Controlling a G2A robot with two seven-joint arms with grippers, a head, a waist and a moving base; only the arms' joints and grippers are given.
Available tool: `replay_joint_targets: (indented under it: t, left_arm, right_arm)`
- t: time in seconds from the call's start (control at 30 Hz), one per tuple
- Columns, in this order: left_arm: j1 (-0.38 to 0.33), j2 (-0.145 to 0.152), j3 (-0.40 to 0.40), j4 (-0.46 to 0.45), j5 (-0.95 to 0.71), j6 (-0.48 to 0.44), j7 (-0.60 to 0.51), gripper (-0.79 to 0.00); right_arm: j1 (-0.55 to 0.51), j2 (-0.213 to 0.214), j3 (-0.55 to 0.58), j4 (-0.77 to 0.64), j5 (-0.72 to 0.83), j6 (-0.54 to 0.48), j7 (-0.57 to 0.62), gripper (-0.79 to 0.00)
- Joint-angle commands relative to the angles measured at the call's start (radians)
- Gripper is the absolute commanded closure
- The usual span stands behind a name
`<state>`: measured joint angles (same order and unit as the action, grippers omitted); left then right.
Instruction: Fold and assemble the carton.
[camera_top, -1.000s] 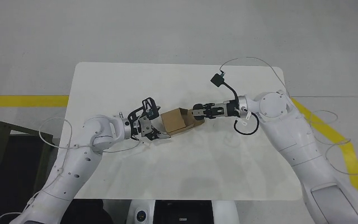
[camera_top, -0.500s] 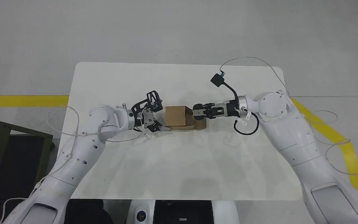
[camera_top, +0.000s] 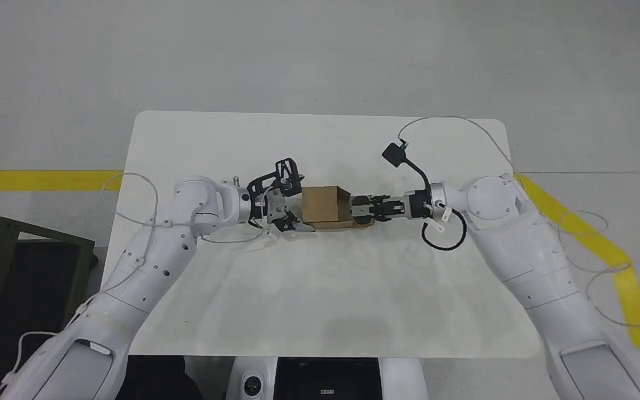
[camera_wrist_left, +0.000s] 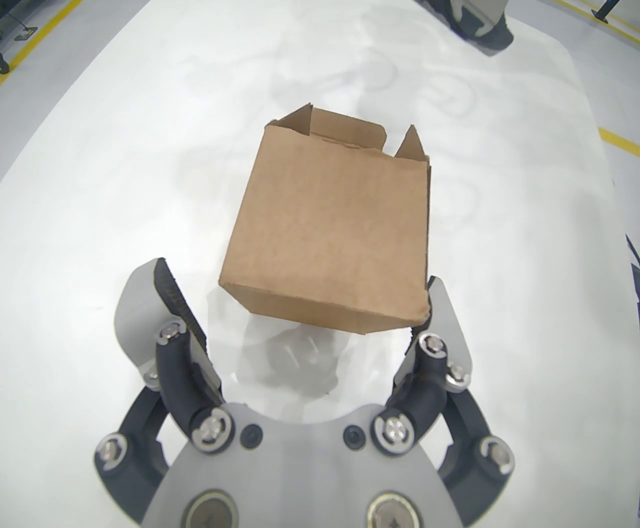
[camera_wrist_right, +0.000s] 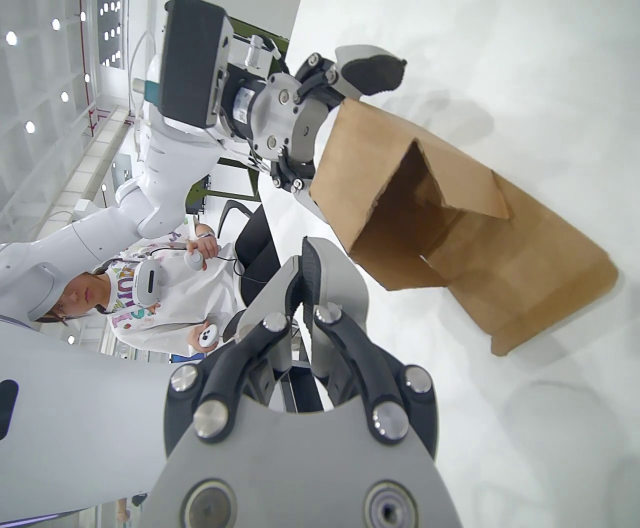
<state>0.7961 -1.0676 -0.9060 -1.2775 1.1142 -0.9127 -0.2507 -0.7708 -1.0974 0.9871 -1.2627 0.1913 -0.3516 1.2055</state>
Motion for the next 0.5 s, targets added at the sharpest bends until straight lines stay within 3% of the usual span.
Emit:
replay_joint_targets:
  t: [0.0, 0.33, 0.47]
  left_arm:
    - [-0.005, -0.003, 0.007, 0.01, 0.005, -0.001, 0.014, -0.785]
    - [-0.01, -0.016, 0.026, 0.033, 0.006, 0.006, 0.054, -0.785]
    - [-0.009, -0.018, 0.026, 0.032, 0.008, 0.007, 0.06, -0.785]
  right_arm:
    - [-0.024, 0.009, 0.018, -0.023, -0.012, 0.028, -0.001, 0.0]
    - [-0.113, 0.029, 0.039, -0.068, -0.133, 0.139, -0.076, 0.0]
    - [-0.121, 0.029, 0.036, -0.056, -0.15, 0.134, -0.104, 0.0]
